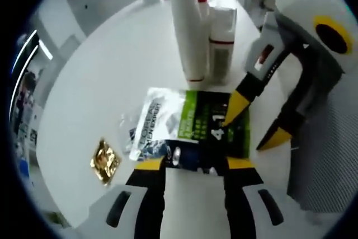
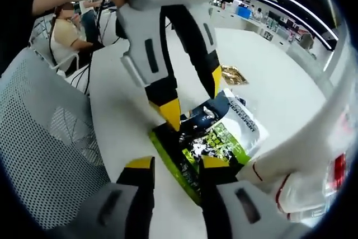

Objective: Arrange the skincare products in the storage area until every visible bottle or jar stands upright without overlapping.

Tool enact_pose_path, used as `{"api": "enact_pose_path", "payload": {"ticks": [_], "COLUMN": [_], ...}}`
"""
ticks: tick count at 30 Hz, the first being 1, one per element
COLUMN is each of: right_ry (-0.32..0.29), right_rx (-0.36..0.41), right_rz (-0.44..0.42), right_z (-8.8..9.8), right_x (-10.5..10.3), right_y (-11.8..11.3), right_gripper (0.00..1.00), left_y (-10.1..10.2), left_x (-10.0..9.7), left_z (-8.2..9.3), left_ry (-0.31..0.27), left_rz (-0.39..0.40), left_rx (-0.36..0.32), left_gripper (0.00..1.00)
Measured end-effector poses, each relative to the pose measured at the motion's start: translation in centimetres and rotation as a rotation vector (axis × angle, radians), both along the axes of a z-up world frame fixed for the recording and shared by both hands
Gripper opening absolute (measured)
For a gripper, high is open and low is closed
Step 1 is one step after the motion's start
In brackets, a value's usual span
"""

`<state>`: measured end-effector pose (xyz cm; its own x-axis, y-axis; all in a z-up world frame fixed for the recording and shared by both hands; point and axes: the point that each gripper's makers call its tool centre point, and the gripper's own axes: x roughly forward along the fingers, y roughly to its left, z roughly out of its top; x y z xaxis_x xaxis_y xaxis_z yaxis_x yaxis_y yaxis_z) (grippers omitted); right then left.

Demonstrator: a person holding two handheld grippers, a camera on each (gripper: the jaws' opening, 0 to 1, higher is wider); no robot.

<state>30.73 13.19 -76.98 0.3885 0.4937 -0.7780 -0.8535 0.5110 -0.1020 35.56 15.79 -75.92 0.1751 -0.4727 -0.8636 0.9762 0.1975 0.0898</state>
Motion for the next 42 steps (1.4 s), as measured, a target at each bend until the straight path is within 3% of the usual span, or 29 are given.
{"api": "enact_pose_path", "payload": {"ticks": [11, 16, 19, 28, 34, 42], "right_ry": [-0.067, -0.109, -0.141, -0.238, -0.288, -0.255], "right_rx": [0.043, 0.085, 0.104, 0.164, 0.181, 0.219], "right_rz": [-0.02, -0.048, -0.06, -0.193, -0.297, -0.394], "right_z": [3.4, 5.8, 7.2, 11.6, 13.3, 13.1], "right_x": [-0.3, -1.1, -1.6, -2.6, -2.3, -2.1], "right_y": [-0.6, -1.1, -1.5, -3.9, -5.9, -7.4], "right_gripper": [0.35, 0.37, 0.41, 0.55, 0.7, 0.84], "left_y": [1.3, 1.2, 1.7, 3.4, 4.6, 6.2], "left_x": [-0.6, -1.7, -2.1, -3.5, -4.1, -4.6], "left_z": [3.2, 5.5, 6.0, 8.2, 10.0, 11.3], "left_ry": [-0.062, -0.061, -0.058, -0.083, -0.091, -0.091], "left_rz": [0.12, 0.234, 0.267, 0.341, 0.375, 0.375], "left_rx": [-0.078, -0.212, -0.229, -0.296, -0.343, -0.373], "left_gripper": [0.53, 0.61, 0.66, 0.77, 0.86, 0.94]}}
